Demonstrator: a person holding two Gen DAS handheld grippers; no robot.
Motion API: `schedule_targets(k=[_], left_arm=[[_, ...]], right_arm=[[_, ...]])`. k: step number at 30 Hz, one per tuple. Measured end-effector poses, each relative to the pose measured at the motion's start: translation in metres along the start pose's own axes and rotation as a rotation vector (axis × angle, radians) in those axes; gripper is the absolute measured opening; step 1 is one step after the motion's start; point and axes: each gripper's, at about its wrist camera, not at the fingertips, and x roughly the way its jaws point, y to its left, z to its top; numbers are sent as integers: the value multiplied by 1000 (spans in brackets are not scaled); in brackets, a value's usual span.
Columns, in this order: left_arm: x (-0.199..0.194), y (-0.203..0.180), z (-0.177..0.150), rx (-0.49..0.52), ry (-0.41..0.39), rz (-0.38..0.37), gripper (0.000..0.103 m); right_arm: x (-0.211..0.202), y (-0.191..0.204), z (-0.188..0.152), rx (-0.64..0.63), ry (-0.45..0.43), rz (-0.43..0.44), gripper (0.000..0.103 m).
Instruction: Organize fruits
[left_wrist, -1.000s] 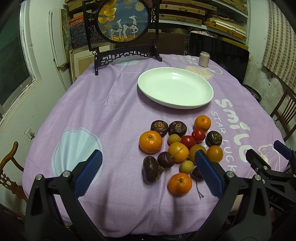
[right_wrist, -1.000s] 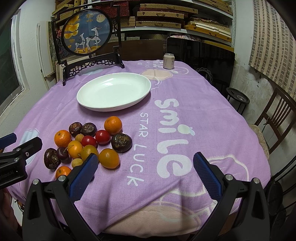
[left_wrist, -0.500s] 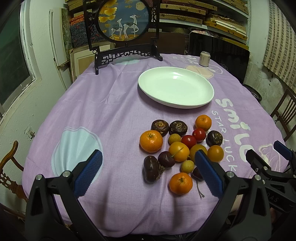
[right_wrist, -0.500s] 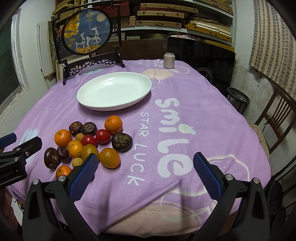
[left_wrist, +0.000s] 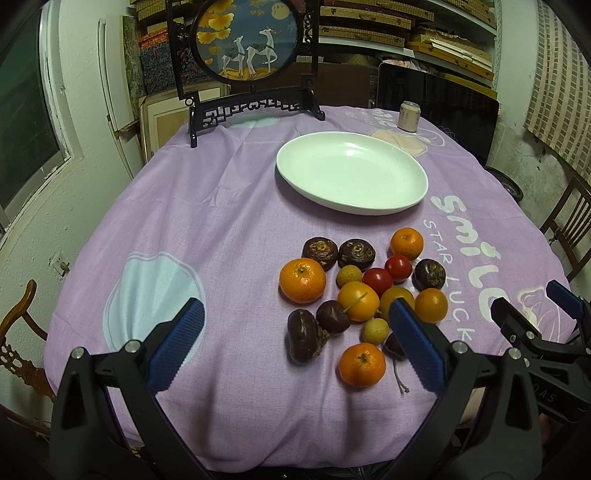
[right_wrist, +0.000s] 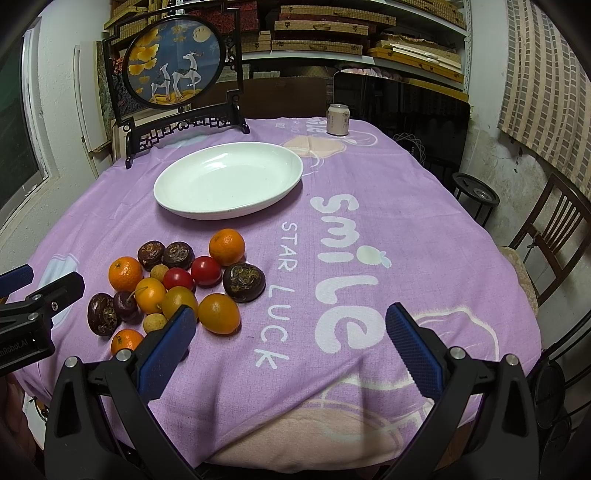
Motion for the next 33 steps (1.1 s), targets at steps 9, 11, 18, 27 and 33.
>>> schedule_targets(k=[9,11,18,27,33], left_arm=[[6,5,-12,1,4,-1,101],[6,5,-11,1,4,0,101],[8,2,-9,3,11,-2,101],[11,8,-8,5,36,6,101],[19,31,-26,-8,95,36,101]], right_arm=[[1,0,0,0,1,0,102],[1,0,0,0,1,0,102],[0,0,1,0,4,1,102],[5,6,-6,-20,7,17,102],[21,10,-21,-71,39,133,93]])
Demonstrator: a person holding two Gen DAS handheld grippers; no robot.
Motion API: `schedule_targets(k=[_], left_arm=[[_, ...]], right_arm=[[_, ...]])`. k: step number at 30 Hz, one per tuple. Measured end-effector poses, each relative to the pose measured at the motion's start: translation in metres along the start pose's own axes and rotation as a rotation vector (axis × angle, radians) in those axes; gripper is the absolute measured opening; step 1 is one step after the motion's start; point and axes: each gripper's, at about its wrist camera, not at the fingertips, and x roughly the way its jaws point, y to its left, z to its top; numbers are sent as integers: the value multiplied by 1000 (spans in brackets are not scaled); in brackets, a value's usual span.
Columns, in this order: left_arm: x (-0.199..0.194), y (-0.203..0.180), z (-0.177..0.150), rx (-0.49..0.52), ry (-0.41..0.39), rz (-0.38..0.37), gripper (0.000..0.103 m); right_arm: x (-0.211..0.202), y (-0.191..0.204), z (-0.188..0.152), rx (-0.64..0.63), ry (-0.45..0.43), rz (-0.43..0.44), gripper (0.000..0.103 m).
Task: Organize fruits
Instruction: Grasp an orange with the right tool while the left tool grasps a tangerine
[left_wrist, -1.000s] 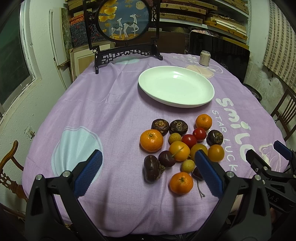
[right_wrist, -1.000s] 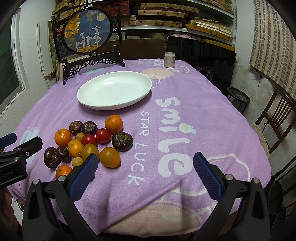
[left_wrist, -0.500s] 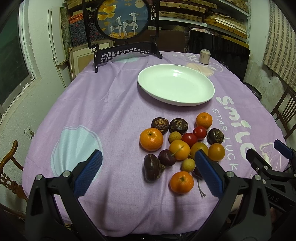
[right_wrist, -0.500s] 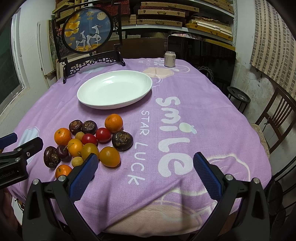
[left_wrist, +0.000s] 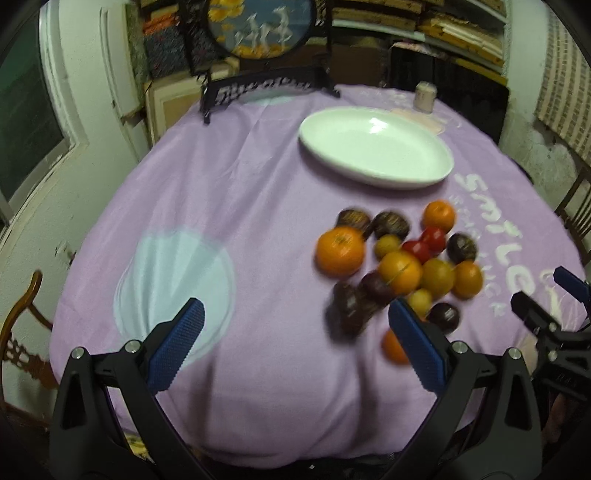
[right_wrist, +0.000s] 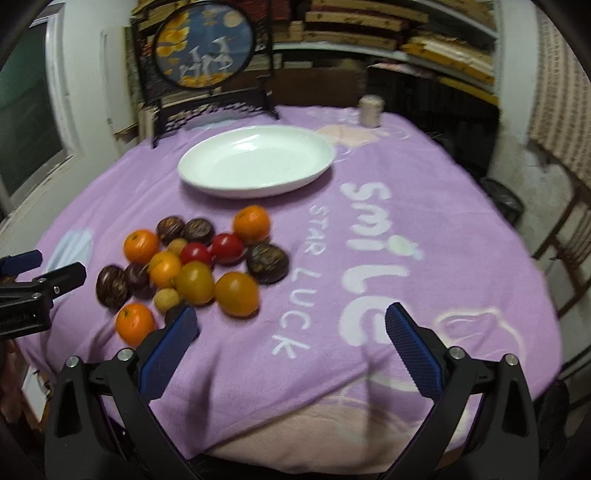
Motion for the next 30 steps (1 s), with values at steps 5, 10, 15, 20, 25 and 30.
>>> schedule_targets(k=[5,10,15,20,25,30], left_arm=[[9,9,-14,-15,63,-33,101],[13,4,-20,-8,96,-83,101],[10,-16,-24,45,124,-150,101],[13,-41,-29,107,158,-261,98],[31,-59,-23,113,173,-228,63],[42,-65,-16,127,150,-196,62]], right_arm=[[28,7,2,-21,78,130,69],[62,19,9,-71,122,139,43],[56,10,8,-39,129,168,35],[40,-10,-7,-26,131,135,35],[34,-21,-15,-16,119,135,35],[35,-24,-17,-7,115,147,36]])
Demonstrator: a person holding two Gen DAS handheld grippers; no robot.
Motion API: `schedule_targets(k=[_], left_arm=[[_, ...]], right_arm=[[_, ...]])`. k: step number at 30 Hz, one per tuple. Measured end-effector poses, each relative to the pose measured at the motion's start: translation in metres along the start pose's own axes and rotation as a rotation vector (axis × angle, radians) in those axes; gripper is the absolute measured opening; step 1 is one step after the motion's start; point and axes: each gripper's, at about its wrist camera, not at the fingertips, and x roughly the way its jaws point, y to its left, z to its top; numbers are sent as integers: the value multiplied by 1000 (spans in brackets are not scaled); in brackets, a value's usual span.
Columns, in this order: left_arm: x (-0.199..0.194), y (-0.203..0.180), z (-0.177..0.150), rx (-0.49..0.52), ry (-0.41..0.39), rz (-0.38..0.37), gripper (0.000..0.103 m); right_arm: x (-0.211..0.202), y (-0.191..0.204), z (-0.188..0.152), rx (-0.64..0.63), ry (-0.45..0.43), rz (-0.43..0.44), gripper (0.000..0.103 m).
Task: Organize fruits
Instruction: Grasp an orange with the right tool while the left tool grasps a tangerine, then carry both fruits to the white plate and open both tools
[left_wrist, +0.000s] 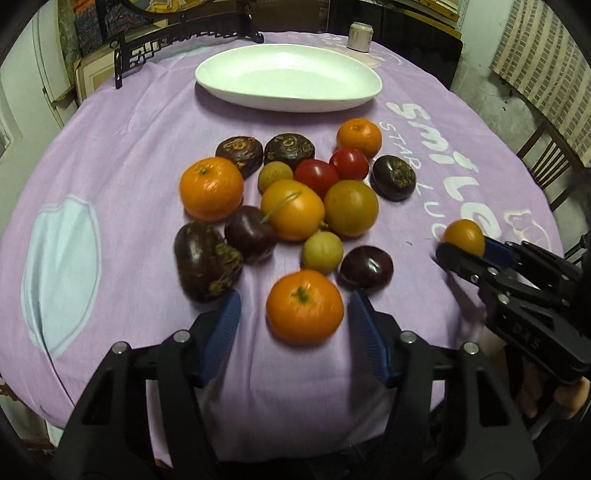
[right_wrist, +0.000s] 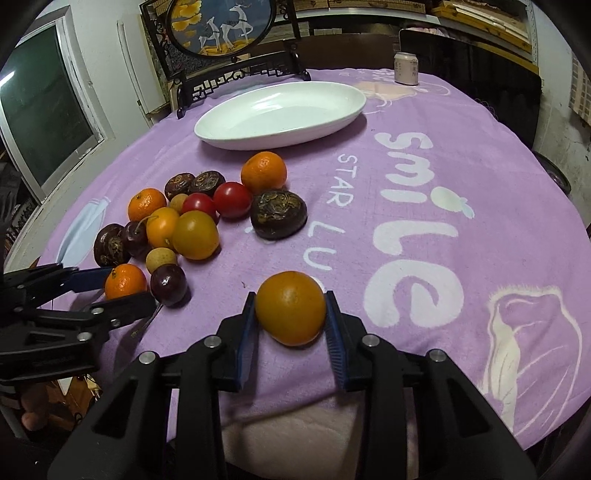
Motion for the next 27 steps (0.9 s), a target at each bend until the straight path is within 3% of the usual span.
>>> schedule_targets(k=[2,7,17,22,27], left_arm=[[-3,0,0,5,-19,37,37],[-18,13,-1,-21,-42,-29,37],[-54,25,5,-34,-122,-41,37],[-53,31,32,-26,-151,-40,37],[-40,47,100,-16,-179,-4,37]], right_arm=[[0,0,0,-1,-2,-5,36],[-2,2,-1,4,-5,-7,36],[-14,2,12,18,-32,50,36],[-15,2,34,0,-43,51,35],[-7,0,84,-33,-48,84,35]])
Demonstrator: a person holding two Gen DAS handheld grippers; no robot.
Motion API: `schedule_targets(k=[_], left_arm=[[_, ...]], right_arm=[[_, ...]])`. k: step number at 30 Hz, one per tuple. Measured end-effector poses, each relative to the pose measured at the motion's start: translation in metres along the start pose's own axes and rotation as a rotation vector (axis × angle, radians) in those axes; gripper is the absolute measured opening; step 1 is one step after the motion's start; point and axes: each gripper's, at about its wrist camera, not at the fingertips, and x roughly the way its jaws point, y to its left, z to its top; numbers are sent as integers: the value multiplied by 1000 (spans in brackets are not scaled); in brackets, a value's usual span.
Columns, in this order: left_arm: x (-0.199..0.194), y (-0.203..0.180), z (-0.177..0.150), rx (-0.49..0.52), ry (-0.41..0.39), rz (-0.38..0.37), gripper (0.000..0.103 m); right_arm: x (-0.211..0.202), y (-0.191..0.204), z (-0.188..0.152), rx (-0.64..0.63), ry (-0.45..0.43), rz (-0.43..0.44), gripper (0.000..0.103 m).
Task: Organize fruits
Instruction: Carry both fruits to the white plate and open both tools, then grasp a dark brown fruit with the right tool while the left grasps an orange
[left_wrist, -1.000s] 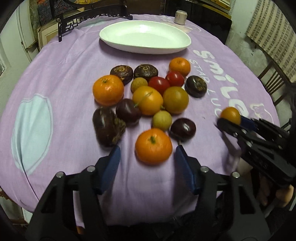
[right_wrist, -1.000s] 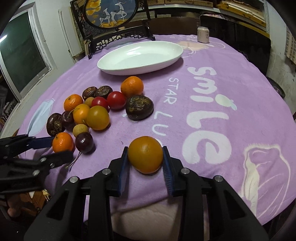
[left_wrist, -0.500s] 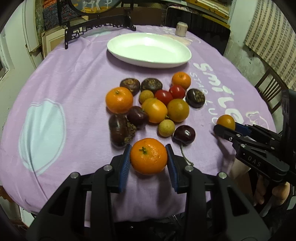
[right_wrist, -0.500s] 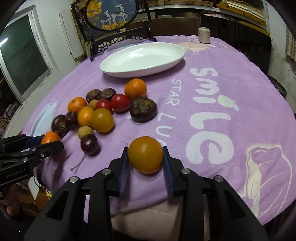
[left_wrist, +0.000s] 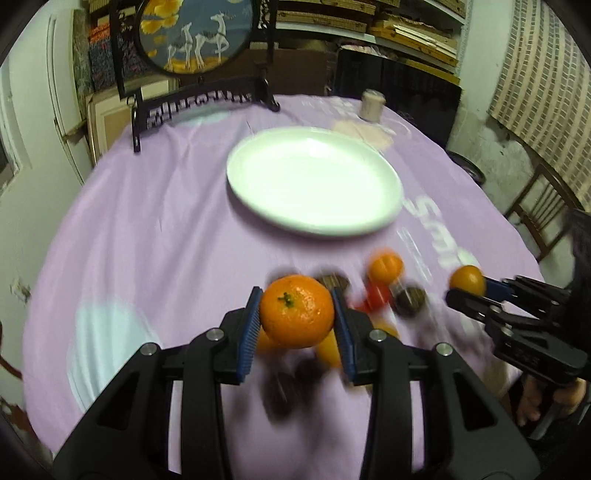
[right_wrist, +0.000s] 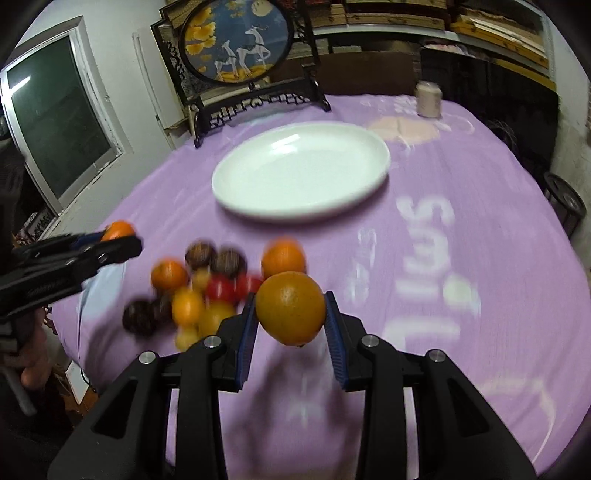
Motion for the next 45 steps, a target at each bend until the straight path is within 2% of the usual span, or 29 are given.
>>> schedule_targets(k=[3,7,11,14,20,21,22,24,27,29,30,32,35,38,41,45], left_arm=[[33,16,53,-38,43,-1,37],[86,27,124,-65,66,22,37],[157,29,173,-107,156,-2,37],[188,26,182,-99,195,-9,37],[211,26,188,-117,224,-22,39],[210,28,191,-130,223,-33,40],[207,28,190,-137,217,-40,45],[189,32,190,-142,187,-43,47],[145,38,177,-124,121,-37,49],[108,40,157,-106,72,-26,63],[82,40,135,-91,29,-14,65],[49,39,97,-76,-31,-7,68],[22,36,42,-85,-73,2,72],[13,42,6,-125,-56,27,72],[6,51,-26,-161,-3,34,72],[-7,57,-55,-177,15,51,72]], right_arm=[[21,-7,51,-15,5,4,35],[80,-12,128,-11,55,13,35],[146,-27,167,33,154,-22,35],[180,-38,177,54,213,-23,35],[192,-39,184,26,188,-52,37],[192,-40,186,16,180,-64,46],[190,-39,186,7,169,-83,50],[178,-39,186,-15,138,-122,51],[138,-36,180,-29,105,-112,51],[103,-32,163,-29,82,-80,54],[86,-29,153,-25,70,-52,58],[51,-21,119,-24,29,7,58],[20,-6,70,-30,-21,13,58],[3,-2,43,-4,-37,-12,58],[-9,-3,26,10,-36,-28,59],[-11,-1,1,7,1,-82,62]])
